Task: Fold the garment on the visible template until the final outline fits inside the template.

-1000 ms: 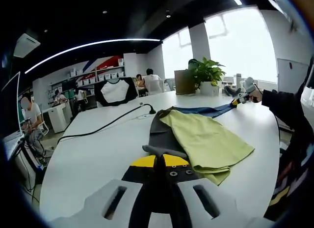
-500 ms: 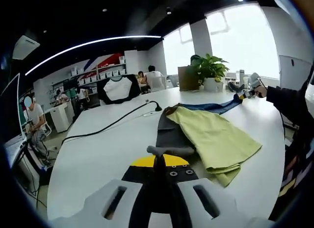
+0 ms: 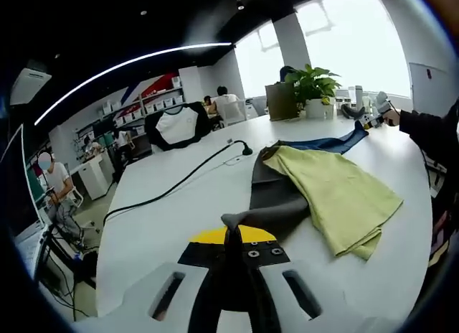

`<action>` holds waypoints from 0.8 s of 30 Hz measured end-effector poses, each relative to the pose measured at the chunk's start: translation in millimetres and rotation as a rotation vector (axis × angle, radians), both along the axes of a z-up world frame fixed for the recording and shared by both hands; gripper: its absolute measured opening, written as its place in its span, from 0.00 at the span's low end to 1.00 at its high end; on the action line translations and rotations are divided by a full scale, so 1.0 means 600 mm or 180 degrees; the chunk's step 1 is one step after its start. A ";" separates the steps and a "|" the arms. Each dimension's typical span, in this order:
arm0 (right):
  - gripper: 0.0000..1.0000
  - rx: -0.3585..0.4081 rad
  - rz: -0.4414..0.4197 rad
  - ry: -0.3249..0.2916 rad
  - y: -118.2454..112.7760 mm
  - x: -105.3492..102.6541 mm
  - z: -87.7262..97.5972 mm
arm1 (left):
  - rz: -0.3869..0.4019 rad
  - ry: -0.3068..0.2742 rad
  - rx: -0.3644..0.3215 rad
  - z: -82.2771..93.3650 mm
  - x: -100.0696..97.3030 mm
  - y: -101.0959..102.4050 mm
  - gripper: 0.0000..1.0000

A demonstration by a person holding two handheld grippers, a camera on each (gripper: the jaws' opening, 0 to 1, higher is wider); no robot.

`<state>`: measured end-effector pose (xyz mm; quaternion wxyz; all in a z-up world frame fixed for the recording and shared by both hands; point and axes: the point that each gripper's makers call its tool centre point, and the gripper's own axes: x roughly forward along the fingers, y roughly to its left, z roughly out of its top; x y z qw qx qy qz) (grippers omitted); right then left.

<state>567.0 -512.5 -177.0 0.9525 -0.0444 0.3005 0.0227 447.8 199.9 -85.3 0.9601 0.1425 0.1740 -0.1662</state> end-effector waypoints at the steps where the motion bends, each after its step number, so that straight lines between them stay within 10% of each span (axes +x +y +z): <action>1: 0.00 -0.0055 -0.0006 0.0028 -0.003 0.000 -0.002 | -0.0003 0.0007 0.0009 -0.001 0.002 0.002 0.02; 24: 0.00 -0.0541 -0.0013 0.0164 -0.044 0.024 -0.005 | 0.0240 0.0516 0.0349 -0.048 0.108 0.144 0.02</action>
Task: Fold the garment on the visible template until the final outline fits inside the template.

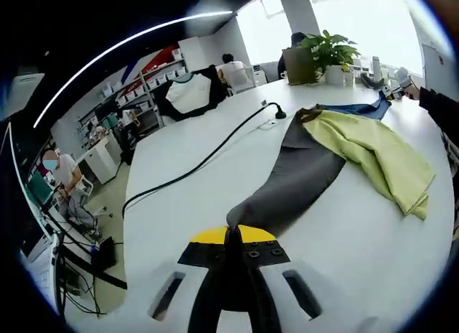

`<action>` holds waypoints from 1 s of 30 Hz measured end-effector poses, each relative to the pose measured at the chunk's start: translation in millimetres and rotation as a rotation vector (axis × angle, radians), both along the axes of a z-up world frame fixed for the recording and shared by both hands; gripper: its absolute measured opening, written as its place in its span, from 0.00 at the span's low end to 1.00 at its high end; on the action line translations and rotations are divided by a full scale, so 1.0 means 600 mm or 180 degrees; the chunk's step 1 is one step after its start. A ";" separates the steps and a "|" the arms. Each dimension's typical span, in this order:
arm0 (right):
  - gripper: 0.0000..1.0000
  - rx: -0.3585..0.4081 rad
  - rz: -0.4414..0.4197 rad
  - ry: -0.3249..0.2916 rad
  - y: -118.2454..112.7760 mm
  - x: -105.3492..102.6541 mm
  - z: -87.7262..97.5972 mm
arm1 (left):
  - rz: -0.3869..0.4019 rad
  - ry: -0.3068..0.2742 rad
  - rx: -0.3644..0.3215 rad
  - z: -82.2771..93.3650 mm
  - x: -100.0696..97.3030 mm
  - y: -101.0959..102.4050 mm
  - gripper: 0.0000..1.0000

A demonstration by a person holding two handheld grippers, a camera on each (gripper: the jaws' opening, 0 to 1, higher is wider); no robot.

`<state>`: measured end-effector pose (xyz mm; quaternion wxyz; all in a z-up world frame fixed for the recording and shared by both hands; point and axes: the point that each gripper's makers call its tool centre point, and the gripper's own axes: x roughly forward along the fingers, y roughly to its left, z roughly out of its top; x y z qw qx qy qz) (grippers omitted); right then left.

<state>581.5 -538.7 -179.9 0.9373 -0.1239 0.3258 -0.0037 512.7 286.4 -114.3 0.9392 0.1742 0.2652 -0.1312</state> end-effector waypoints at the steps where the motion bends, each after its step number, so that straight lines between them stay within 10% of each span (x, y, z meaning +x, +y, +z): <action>1: 0.00 -0.0002 0.0003 0.0007 -0.001 0.001 -0.001 | 0.0009 0.0013 -0.0005 -0.002 0.003 0.004 0.02; 30: 0.00 -0.0378 -0.0091 0.0157 -0.064 -0.019 -0.014 | 0.0248 0.0345 -0.0070 -0.062 0.036 0.071 0.02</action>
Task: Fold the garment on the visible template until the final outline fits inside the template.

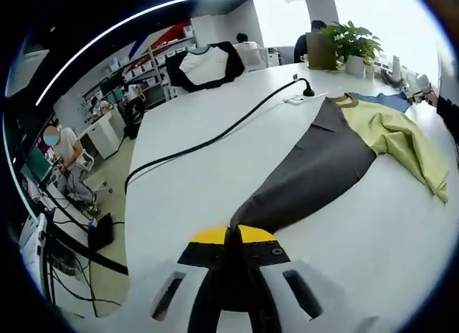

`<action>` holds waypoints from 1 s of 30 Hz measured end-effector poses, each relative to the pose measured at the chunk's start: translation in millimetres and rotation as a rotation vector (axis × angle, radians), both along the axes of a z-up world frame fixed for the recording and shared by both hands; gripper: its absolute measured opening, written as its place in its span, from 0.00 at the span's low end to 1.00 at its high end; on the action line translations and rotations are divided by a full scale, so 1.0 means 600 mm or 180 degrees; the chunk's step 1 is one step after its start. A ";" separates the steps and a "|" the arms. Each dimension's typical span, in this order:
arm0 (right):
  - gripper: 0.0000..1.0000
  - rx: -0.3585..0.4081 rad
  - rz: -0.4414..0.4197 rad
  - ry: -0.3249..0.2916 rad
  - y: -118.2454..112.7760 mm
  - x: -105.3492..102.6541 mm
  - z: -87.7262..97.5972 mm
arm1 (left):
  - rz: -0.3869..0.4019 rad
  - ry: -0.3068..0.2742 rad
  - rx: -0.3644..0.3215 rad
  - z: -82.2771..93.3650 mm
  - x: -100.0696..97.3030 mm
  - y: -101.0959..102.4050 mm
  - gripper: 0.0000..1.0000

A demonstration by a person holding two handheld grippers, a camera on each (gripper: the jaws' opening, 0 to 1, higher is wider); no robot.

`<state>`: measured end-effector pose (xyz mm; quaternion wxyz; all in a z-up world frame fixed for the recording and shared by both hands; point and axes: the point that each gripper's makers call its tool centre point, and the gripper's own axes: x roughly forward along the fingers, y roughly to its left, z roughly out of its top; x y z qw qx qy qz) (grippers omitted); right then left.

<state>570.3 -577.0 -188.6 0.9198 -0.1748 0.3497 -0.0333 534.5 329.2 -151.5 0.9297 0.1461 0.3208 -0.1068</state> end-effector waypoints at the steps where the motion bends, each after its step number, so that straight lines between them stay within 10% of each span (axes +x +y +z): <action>1: 0.00 -0.0001 -0.0003 -0.0003 -0.001 0.000 0.000 | 0.0002 0.0005 0.0000 -0.001 0.001 0.001 0.02; 30: 0.00 -0.0049 0.0125 -0.0201 -0.008 -0.023 0.007 | -0.0179 0.0220 0.0317 0.018 -0.047 -0.003 0.06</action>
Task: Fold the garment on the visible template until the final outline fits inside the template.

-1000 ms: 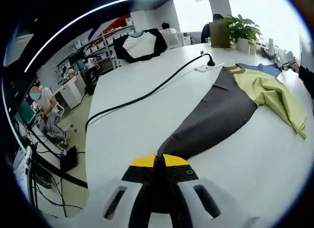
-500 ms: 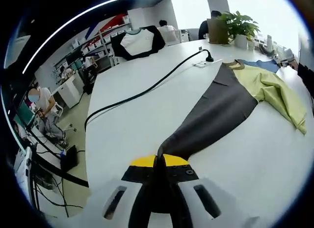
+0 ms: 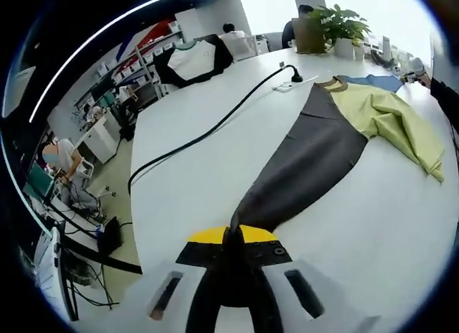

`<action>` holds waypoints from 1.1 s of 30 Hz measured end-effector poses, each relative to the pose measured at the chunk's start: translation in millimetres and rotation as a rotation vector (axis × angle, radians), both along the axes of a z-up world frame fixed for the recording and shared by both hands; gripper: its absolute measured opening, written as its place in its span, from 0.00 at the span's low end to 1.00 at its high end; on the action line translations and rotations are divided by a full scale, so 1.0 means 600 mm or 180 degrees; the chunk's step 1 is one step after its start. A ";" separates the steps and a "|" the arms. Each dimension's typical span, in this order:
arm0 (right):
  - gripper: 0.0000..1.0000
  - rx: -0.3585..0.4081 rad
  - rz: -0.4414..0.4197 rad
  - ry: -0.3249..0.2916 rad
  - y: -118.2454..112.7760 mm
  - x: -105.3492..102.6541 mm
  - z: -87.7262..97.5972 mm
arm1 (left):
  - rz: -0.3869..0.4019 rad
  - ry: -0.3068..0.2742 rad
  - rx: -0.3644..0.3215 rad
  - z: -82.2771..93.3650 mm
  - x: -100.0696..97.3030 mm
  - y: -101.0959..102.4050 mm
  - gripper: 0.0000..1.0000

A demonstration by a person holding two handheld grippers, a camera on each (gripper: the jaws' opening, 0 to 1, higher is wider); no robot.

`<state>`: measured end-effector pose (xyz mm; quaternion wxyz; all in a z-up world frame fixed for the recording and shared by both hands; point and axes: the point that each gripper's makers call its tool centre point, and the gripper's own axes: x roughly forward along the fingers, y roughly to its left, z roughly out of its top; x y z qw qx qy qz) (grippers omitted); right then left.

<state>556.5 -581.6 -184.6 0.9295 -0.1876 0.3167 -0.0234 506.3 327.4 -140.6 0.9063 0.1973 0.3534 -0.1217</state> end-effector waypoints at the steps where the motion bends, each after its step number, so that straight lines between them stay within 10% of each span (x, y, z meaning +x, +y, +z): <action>1: 0.00 0.0009 0.0010 -0.0008 -0.008 0.005 0.001 | 0.0019 0.0018 0.0017 0.003 -0.005 0.005 0.08; 22: 0.03 0.0305 0.0256 -0.0433 0.087 -0.041 0.093 | -0.0020 0.0050 -0.0067 -0.050 -0.047 0.007 0.11; 33: 0.11 0.0354 0.0250 -0.0735 0.091 -0.091 0.118 | 0.0298 0.0126 -0.0524 -0.072 -0.030 0.015 0.19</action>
